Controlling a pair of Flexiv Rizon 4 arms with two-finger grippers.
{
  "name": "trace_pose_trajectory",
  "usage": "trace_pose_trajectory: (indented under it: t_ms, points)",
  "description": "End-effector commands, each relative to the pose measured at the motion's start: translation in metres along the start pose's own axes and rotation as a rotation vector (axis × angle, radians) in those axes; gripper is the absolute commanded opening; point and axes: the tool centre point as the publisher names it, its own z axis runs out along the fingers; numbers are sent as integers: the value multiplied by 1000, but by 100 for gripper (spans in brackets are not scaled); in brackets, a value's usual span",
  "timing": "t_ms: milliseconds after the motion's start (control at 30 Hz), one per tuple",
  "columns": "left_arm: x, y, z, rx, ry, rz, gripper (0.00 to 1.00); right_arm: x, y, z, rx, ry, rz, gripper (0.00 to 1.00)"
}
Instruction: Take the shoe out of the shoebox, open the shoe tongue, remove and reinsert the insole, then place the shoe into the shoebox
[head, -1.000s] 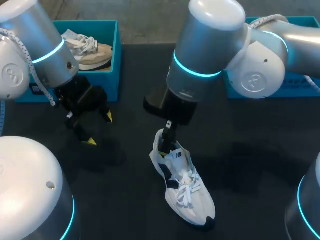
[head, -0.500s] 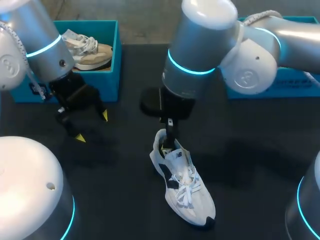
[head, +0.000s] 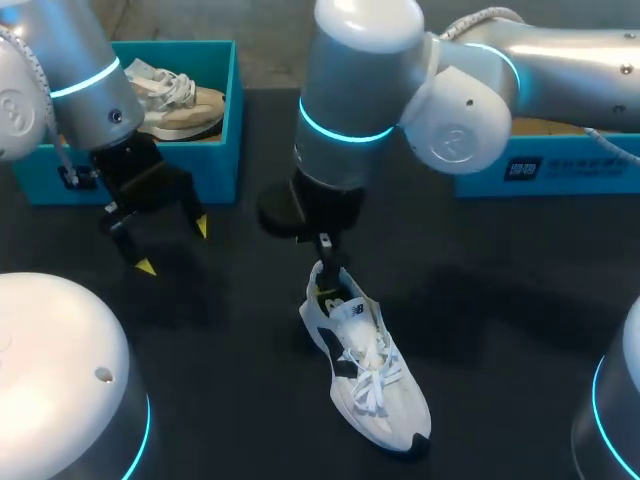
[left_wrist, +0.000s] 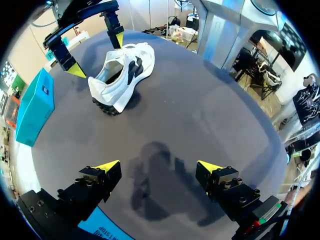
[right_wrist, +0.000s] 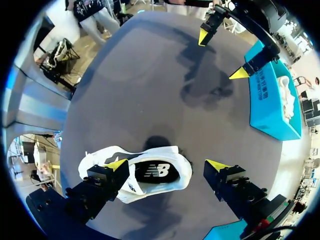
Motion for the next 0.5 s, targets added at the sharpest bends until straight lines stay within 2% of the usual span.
trace_pose_trajectory:
  t_ms: [33, 333, 500]
  points:
    - [1, 0, 0, -2, 0, 0, 100, -1, 2, 1, 4, 1, 1, 100]
    - [1, 0, 0, -2, 0, 0, 100, -27, -15, 19, 42, -25, -127, 100]
    - [1, 0, 0, -2, 0, 0, 100, -36, -20, 27, 47, -13, -126, 100]
